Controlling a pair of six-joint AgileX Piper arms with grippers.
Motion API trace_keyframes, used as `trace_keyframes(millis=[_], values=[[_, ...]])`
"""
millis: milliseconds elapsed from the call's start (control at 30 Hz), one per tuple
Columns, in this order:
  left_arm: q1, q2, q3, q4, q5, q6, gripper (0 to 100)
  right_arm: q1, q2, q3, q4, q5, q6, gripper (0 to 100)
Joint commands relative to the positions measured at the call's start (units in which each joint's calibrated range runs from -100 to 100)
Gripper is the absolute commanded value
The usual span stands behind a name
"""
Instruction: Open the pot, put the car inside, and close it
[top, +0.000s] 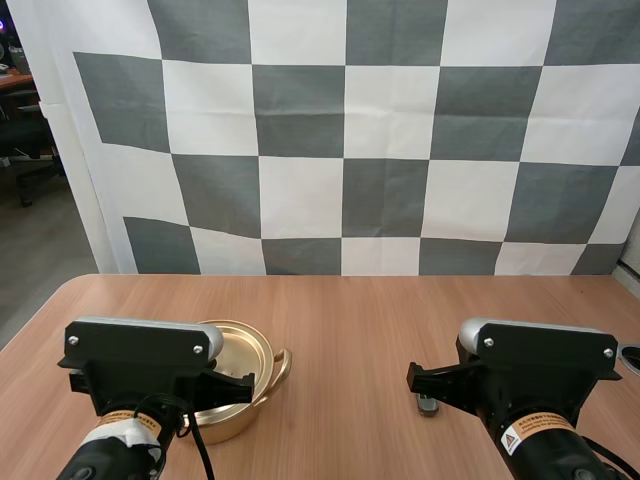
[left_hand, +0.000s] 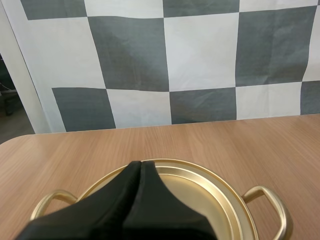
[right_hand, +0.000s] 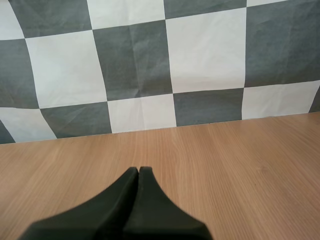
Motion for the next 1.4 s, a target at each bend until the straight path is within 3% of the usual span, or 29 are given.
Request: trace_keyframes(millis=[0,1367], values=[[-0.01,0.0,0.0,0.0,-0.1,0.0,0,0.0,0.0,0.0,0.0,-0.1,0.0,0],[-0.01,0.0,0.0,0.0,-2.1,0.0,0,0.0,0.0,0.0,0.0,-0.1,0.0,0]])
